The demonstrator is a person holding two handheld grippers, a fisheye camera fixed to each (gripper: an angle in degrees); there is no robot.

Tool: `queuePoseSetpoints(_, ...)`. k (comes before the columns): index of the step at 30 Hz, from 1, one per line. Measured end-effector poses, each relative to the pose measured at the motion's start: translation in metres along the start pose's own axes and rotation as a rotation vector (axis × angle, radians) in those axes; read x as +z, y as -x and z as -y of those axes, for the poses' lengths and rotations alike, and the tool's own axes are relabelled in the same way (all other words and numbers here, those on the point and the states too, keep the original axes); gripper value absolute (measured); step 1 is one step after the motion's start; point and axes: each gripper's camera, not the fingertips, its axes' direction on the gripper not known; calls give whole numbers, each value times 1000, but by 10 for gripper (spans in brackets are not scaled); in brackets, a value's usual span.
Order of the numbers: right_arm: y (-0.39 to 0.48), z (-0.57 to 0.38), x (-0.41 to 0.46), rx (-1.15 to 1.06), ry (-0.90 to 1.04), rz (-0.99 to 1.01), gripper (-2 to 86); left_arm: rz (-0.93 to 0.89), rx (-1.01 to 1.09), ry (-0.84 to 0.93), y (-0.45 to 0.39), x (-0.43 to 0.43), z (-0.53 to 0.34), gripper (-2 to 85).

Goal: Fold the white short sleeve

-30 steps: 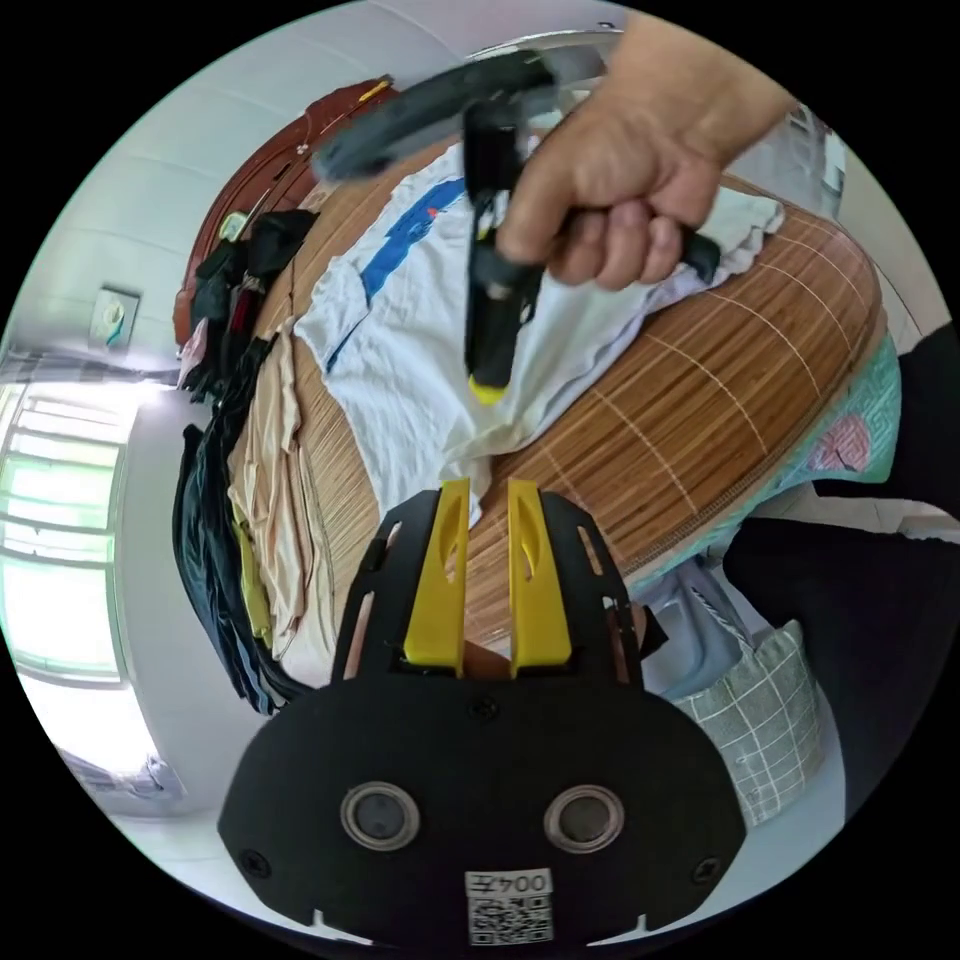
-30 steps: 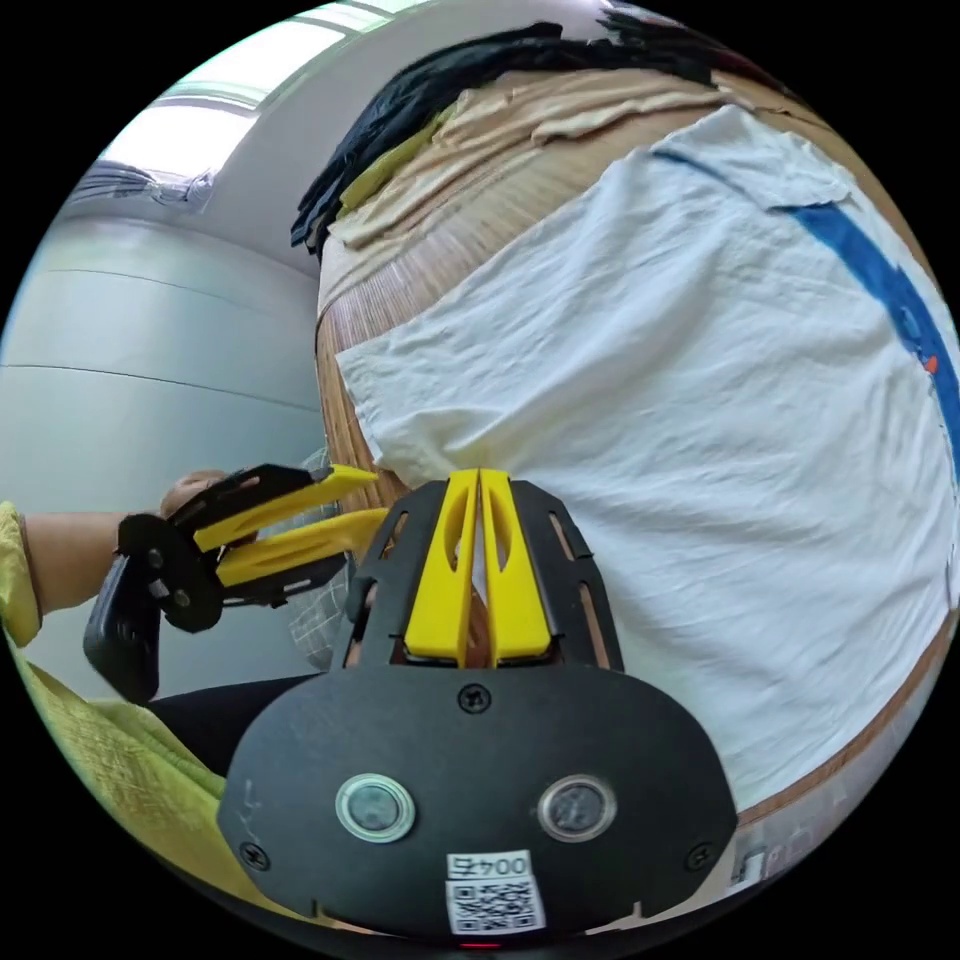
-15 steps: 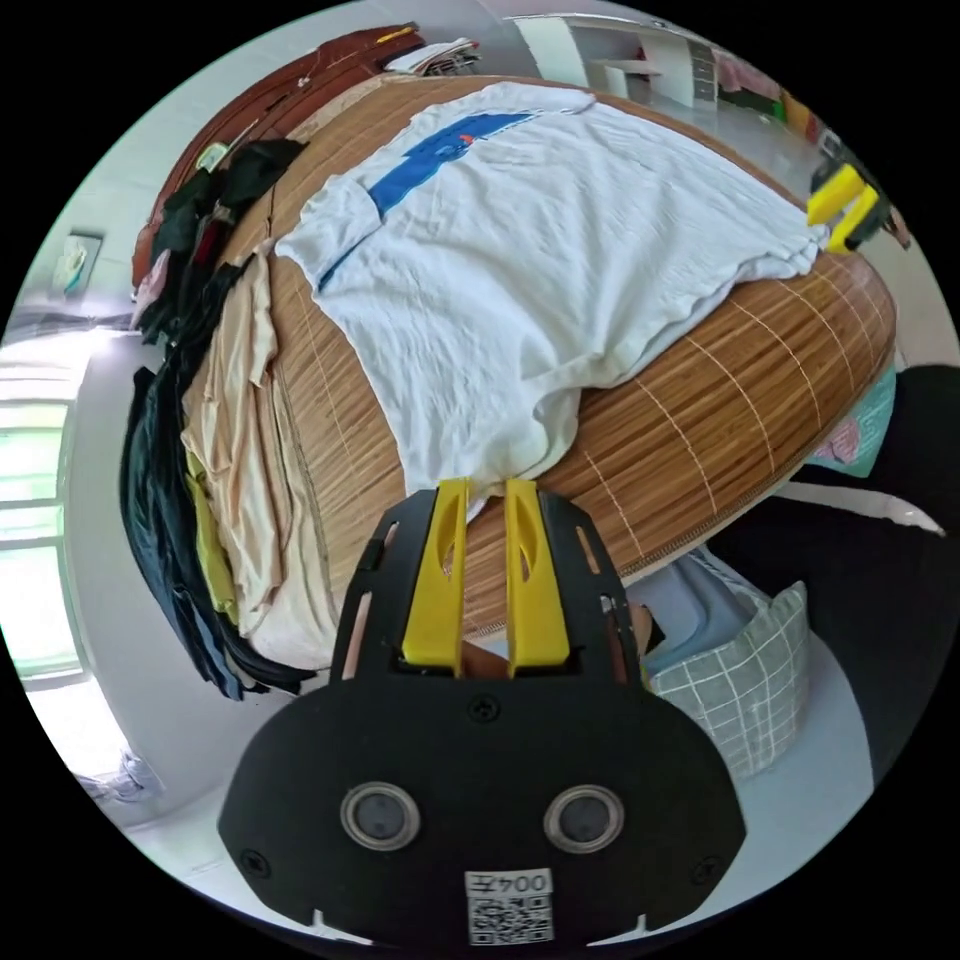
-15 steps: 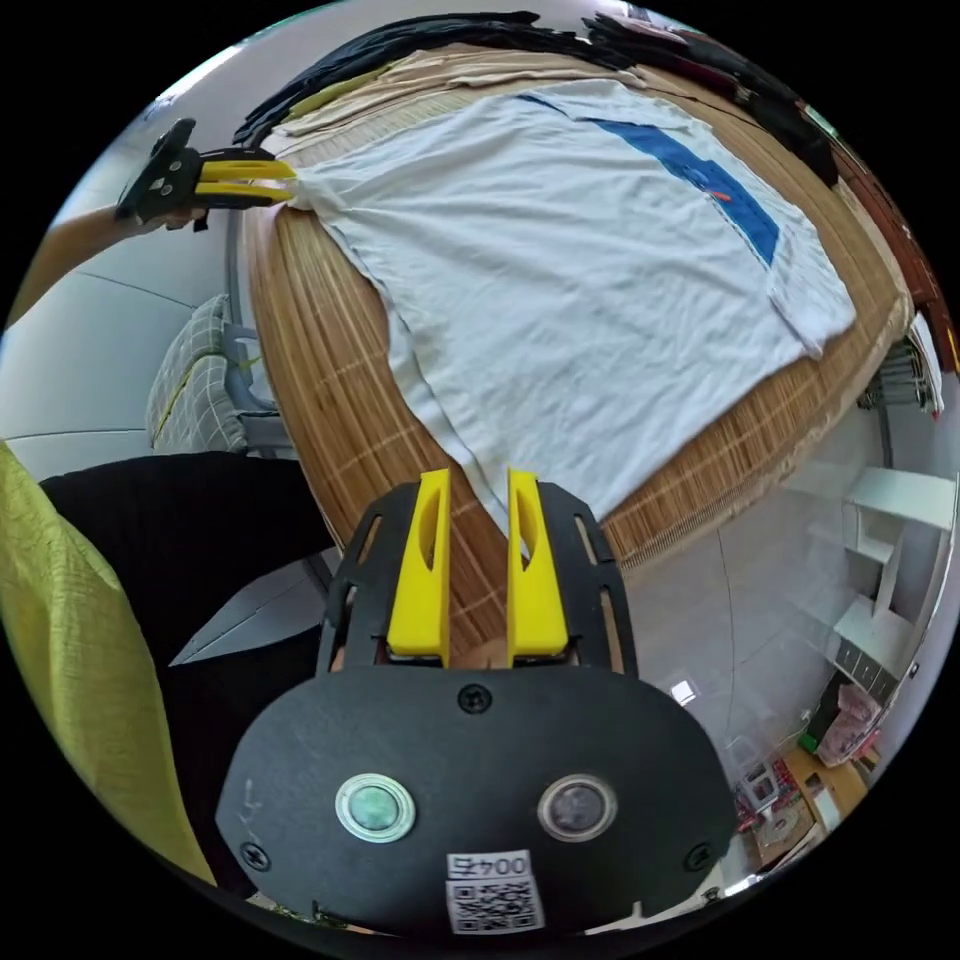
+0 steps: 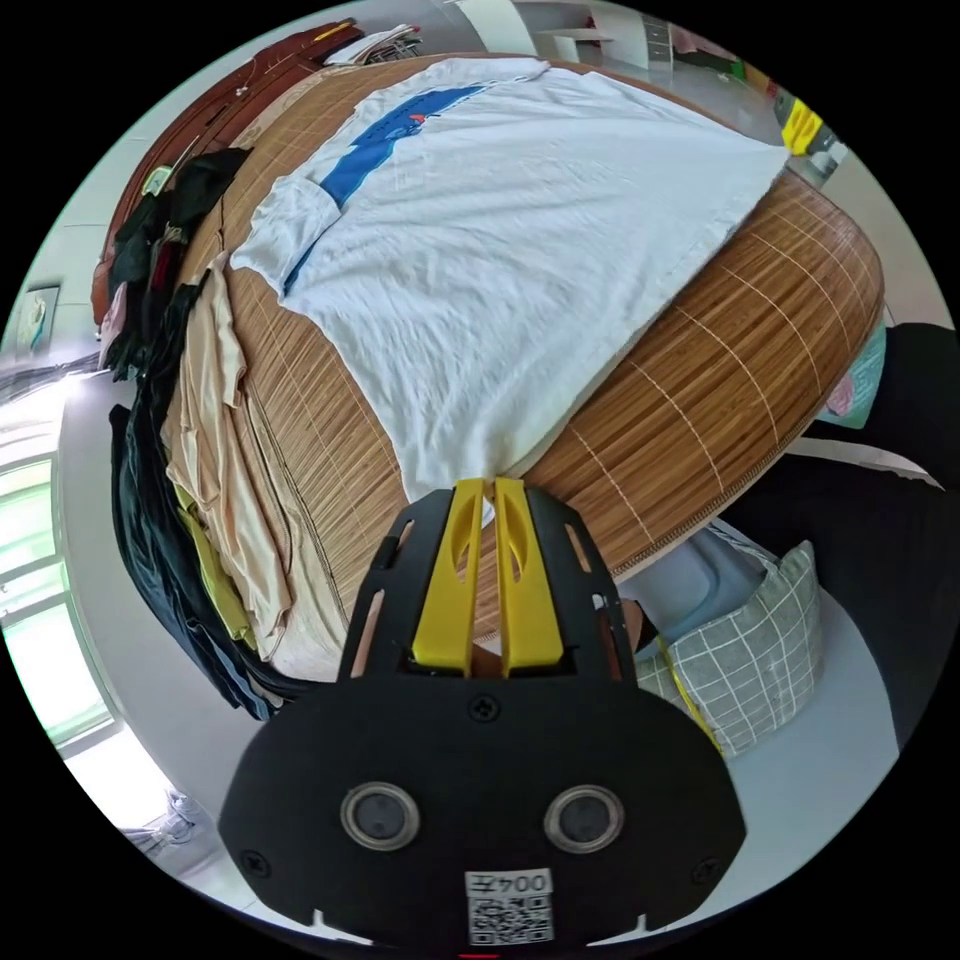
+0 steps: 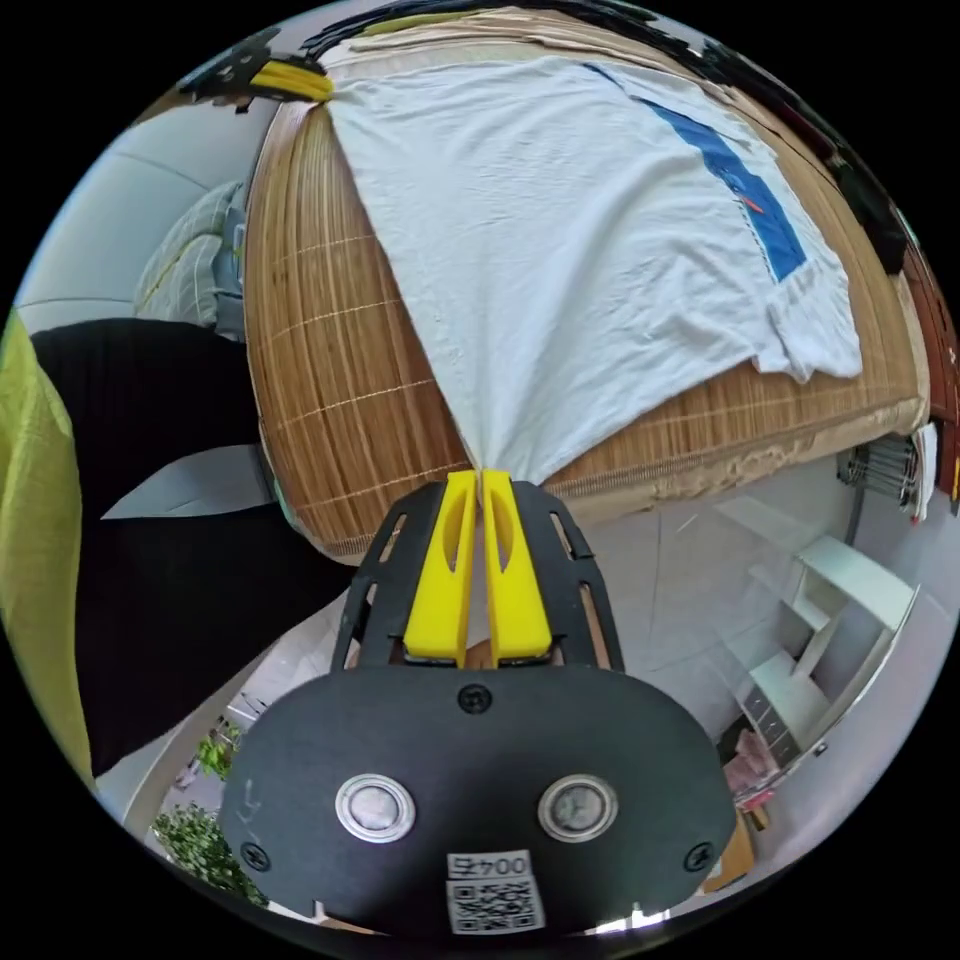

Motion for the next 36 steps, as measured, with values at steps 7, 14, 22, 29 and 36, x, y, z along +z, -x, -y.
queuePoseSetpoints(7, 17, 13, 0, 185, -69, -92, 63, 3, -37, 28, 12, -14, 12, 20)
queuePoseSetpoints(14, 114, 96, -21, -10, -315, -145, 64, 150, -102, -23, 6, -59, 6, 18)
queuePoseSetpoints(22, 135, 209, 25, -243, -349, -189, 57, 90, -188, -13, -13, -92, -16, 15)
queuePoseSetpoints(29, 56, 243, 58, -157, -286, 89, 19, 23, -219, 2, -28, -102, -27, 14)
queuePoseSetpoints(36, -43, 227, 118, 66, -181, 891, 12, 17, -236, -16, -14, -115, -28, 13)
